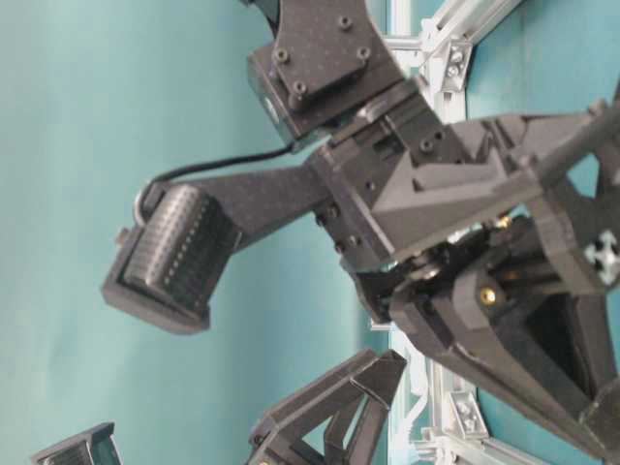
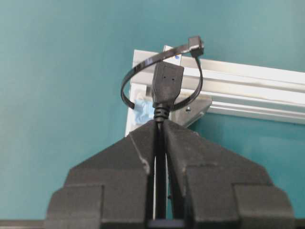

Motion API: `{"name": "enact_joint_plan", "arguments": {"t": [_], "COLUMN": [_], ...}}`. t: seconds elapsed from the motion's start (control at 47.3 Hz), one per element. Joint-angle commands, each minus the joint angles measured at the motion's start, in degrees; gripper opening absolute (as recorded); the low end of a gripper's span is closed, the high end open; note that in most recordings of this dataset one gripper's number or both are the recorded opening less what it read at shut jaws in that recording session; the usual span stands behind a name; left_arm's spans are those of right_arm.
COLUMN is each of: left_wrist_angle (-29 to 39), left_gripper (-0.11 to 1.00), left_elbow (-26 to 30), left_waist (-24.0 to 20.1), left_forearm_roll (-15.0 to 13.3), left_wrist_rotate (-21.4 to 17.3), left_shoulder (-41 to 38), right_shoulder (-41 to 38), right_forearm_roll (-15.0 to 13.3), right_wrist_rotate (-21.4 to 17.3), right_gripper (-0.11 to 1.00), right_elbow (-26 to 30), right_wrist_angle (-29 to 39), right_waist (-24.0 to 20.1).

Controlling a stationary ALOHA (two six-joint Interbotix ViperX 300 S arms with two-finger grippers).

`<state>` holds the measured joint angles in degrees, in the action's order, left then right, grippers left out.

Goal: Insert the wire through the string loop located on the left side.
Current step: 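Push the USB plug leftward through the black zip-tie loop, then move the left gripper to the plug tip and grasp it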

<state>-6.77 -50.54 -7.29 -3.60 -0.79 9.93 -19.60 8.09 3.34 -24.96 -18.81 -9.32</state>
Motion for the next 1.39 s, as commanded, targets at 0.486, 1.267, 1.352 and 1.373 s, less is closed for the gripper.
{"name": "enact_joint_plan", "arguments": {"t": [0.486,1.267,1.352,1.373], "left_wrist_angle": [7.4,22.4,22.3,22.3], "left_gripper": [0.86,0.86,0.86,0.86], "left_elbow": [-4.7,-6.2,-5.8,-5.7], "left_waist": [1.9,11.3,11.5,11.6], "left_forearm_roll": [0.2,0.0,0.0,0.0], "left_wrist_rotate": [0.2,2.8,2.8,2.8], "left_shoulder": [10.5,16.3,15.2,14.9], "right_shoulder": [1.0,0.9,0.9,0.9], "right_forearm_roll": [-0.1,-0.1,-0.2,-0.1], "right_wrist_rotate": [0.0,0.0,0.0,0.0], "right_gripper": [0.07,0.07,0.07,0.07], "right_elbow": [1.6,1.6,1.6,1.6], "right_wrist_angle": [-0.2,-0.2,-0.2,-0.2], "right_waist": [-0.1,-0.1,-0.1,-0.1]}}
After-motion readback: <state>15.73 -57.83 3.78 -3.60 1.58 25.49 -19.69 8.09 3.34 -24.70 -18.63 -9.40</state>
